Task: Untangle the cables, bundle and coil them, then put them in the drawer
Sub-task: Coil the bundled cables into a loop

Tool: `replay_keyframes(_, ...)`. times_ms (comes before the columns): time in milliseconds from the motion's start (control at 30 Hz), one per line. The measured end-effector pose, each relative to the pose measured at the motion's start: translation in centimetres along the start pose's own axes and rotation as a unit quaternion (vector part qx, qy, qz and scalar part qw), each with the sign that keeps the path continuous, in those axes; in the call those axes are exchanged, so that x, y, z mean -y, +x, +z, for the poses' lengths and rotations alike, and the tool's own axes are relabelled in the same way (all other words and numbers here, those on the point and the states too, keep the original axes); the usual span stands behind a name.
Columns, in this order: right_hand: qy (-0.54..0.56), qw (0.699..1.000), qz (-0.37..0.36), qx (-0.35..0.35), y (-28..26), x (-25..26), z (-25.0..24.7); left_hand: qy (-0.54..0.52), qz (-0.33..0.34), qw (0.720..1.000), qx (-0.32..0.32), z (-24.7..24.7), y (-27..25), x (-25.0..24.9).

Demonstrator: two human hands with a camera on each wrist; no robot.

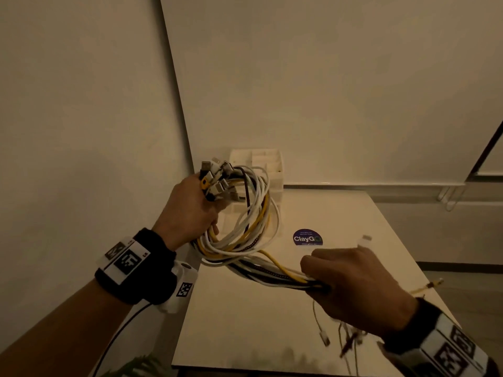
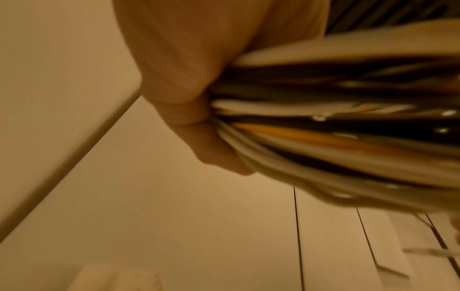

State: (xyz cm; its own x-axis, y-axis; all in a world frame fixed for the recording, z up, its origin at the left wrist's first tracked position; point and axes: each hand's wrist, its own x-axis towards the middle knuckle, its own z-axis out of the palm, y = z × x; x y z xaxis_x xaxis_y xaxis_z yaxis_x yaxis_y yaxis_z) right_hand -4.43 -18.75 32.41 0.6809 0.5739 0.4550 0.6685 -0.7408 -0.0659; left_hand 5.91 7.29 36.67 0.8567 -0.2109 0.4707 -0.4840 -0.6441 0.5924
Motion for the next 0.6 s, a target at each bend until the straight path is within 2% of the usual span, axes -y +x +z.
replay_keyframes(67, -0.011, 0.997, -0.061, -0.035, 0.9, -0.3, -0.8, -0.063, 0.021, 0.996, 0.054, 0.1, -0.2, -0.5)
replay_keyframes(133, 0.005, 0.99, -0.098, -0.098, 1.9, -0.5, -1.3, -0.064, 0.071, 0.986, 0.137, 0.9, -0.6, -0.9)
replay_keyframes(200, 0.078, 0.978, -0.123, -0.152, 3.1, 0.0, -1.4, -0.043, 0.096, 0.974, 0.201, 2.1, -1.3, -1.7)
replay_keyframes(267, 0.182, 0.952, -0.132, -0.206, 4.1, 1.0, -1.1, -0.092, 0.089, 0.966, 0.225, 3.2, -2.2, -2.9)
replay_keyframes(333, 0.28, 0.914, -0.115, -0.269, 4.6, 1.5, -0.6, -0.18, 0.083, 0.957, 0.213, 3.8, -3.0, -4.3)
replay_keyframes(433, 0.38, 0.859, -0.039, -0.34, 5.2, 2.2, 0.2, -0.27, 0.079, 0.943, 0.18, 4.1, -3.9, -5.9)
replay_keyframes(533, 0.477, 0.79, 0.003, -0.384, 5.3, 3.0, 0.7, -0.28, 0.068, 0.946, 0.149, 4.2, -4.7, -6.9)
replay_keyframes(600, 0.513, 0.758, 0.023, -0.402, 5.1, 3.0, 1.4, -0.297, 0.053, 0.944, 0.137, 5.1, -4.9, -6.2)
